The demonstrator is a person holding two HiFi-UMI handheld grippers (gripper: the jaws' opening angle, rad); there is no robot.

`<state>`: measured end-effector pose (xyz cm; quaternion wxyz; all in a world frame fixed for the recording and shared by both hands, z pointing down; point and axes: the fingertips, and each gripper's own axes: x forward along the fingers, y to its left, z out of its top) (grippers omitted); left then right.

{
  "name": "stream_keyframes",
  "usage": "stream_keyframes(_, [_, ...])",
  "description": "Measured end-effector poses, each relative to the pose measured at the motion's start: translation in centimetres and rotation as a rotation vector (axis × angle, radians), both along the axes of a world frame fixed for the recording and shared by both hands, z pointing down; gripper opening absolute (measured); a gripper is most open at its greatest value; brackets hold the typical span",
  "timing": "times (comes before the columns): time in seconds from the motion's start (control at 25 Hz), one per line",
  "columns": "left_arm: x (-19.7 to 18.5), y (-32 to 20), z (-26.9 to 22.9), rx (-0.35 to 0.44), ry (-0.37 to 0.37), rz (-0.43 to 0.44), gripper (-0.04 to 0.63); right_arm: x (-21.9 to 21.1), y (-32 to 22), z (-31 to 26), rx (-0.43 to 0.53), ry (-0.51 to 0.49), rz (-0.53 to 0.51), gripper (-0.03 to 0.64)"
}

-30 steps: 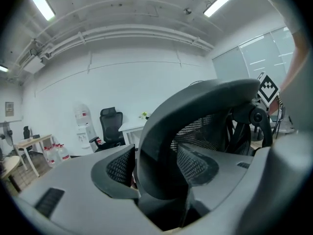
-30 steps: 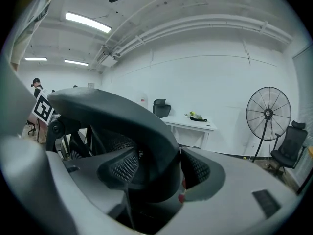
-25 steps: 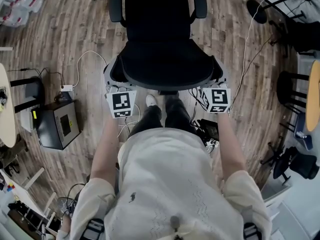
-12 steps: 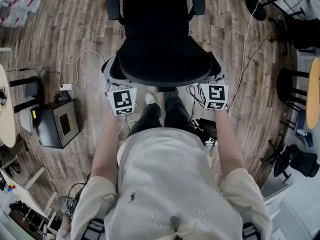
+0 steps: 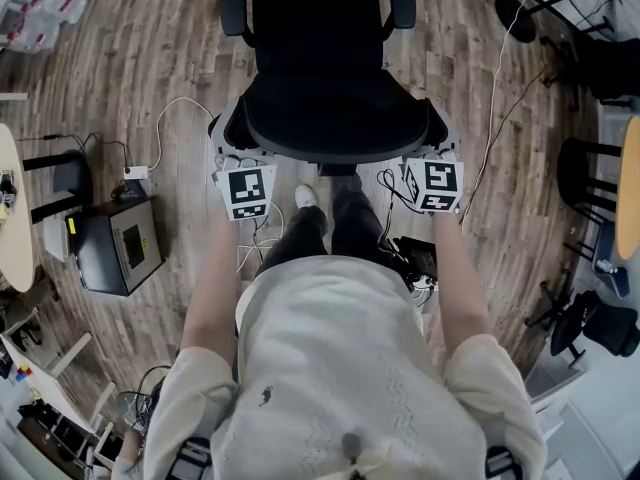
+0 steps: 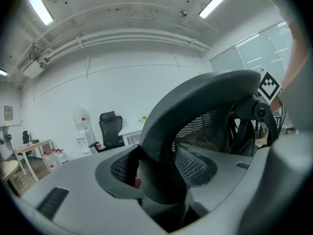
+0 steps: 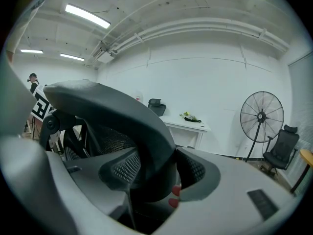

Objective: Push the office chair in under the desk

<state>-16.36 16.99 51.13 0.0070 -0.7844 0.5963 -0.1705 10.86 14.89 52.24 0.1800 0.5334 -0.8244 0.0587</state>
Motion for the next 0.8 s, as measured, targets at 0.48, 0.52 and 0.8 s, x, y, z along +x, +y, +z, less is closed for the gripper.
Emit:
stream_keyframes(0.48, [-1.3,-0.8,-0.2,0.005,-0.01,0.008,0.245,-1.2,-0.4,-0.1,0.003,0.01,0.024,0.236])
stream_keyframes(0.52, [-1.4,-0.8,-0.2,0.004,-0.01,0.01,0.245,-1.3,-0.4,-0.1,0.004,0.011,0.026,0.236])
stream_keyframes(0.8, [-1.6,-1.6,-0.2,0.003,-0.01,0.02,0.244,-1.5,-0.9,-0.1,0.006,0.011,0.039,0.235])
